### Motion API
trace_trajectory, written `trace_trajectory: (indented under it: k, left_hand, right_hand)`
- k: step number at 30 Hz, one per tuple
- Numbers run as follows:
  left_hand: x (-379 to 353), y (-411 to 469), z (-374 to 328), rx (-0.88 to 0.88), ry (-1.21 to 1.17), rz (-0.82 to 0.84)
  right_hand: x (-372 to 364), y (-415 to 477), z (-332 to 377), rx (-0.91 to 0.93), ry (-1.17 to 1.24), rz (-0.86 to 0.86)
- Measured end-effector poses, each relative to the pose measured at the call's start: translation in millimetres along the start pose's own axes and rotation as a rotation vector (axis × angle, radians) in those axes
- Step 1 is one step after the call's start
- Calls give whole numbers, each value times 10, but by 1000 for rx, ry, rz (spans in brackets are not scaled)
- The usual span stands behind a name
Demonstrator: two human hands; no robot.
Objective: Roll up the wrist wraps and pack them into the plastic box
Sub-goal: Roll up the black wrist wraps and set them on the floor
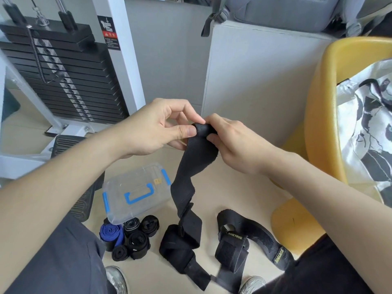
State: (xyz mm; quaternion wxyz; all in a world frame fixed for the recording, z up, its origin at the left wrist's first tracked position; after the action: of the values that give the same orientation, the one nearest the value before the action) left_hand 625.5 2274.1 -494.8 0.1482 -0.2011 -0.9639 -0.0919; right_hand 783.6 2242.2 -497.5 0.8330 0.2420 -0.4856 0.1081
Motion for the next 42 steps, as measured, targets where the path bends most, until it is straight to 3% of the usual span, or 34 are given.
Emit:
trace_trajectory:
  k: [10, 14, 17, 26, 32, 42]
  left_hand:
    - [-125, -34, 48, -1, 131, 57]
    - [-225, -75, 49, 9, 144, 148]
    - [-266, -87, 19, 10, 96, 176]
    - [-191, -8, 32, 12, 65, 104]
    - [-189, 0, 82, 36, 75, 120]
    - [-239, -13, 104, -21, 83, 171]
  right_hand:
    - [-35, -26, 111, -27, 91, 39]
    - [40, 6, 25, -43, 102, -41]
    - [190, 32, -179, -188, 154, -157]
    - [349, -28, -422, -399, 290, -366]
    - [299, -73, -541, -546, 693, -316]
    - [44, -121, -649, -711, 919, -205]
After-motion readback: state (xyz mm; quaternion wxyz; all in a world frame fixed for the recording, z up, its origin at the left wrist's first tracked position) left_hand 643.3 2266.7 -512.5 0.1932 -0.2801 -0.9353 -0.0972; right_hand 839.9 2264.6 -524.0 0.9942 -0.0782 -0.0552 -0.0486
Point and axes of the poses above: each hand's wrist, its own y-axis towards the middle knuckle, its own x-axis out of the back of the hand, z = x × y, the point moved 8 cm from there along y, towards the middle knuckle, and after that the axes turned 11 degrees about -z, right-handed, at the moved point
